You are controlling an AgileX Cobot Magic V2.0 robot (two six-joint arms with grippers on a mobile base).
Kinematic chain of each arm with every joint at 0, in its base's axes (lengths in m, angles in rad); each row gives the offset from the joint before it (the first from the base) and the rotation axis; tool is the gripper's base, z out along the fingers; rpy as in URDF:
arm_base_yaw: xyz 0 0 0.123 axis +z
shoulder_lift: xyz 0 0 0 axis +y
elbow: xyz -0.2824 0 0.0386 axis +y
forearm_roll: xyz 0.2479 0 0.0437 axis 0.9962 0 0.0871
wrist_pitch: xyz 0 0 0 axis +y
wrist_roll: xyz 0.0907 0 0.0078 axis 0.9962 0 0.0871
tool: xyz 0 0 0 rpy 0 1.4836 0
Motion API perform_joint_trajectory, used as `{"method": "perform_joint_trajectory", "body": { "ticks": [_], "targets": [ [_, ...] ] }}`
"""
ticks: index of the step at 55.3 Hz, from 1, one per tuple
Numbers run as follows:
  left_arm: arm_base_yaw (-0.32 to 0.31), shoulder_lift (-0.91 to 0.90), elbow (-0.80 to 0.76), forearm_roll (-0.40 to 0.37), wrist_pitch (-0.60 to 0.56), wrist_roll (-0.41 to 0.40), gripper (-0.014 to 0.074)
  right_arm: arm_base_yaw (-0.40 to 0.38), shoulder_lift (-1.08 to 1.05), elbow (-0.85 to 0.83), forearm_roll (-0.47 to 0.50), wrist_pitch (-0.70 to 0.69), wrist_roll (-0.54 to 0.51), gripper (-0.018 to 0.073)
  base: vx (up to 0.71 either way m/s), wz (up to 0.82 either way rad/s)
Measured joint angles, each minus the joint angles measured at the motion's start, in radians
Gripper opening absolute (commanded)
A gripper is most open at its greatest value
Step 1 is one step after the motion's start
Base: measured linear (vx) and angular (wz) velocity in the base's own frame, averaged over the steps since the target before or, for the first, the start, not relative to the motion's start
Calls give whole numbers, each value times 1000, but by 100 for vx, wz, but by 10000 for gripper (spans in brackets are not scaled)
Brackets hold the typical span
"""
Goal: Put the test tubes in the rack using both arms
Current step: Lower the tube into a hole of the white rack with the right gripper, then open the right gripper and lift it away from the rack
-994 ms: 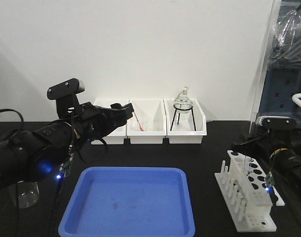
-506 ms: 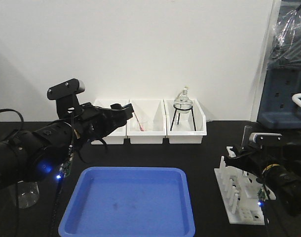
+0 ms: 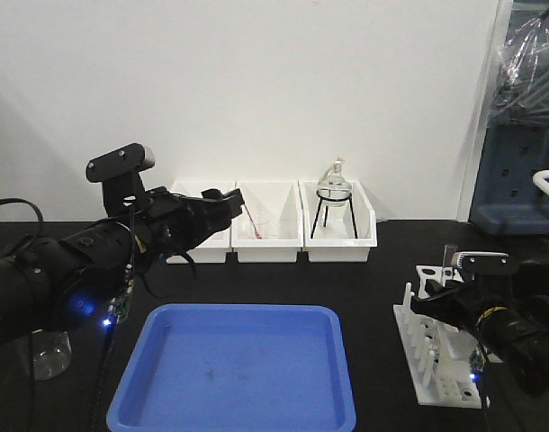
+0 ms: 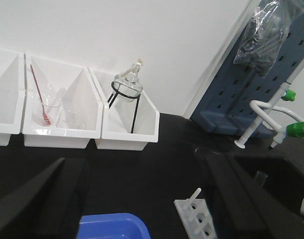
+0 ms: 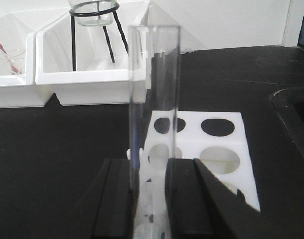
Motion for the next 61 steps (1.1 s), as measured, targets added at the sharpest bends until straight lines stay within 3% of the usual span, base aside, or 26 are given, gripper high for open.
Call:
{"method": "perform_joint_trajectory", "body": {
  "ticks": [8,22,29,50,61],
  "targets": [
    [0,0,0,0,0,0,575,0,0,0,1,-18,0,200,0,0],
    [0,0,0,0,0,0,575,0,0,0,2,-29,0,482,0,0],
    [0,0,0,0,0,0,575,0,0,0,2,-33,0,573,0,0],
    [0,0,0,0,0,0,575,0,-107,0,1,-18,0,590,0,0],
    [0,0,0,0,0,0,575,0,-282,0,-22,103,1,590,0,0]
  ]
}}
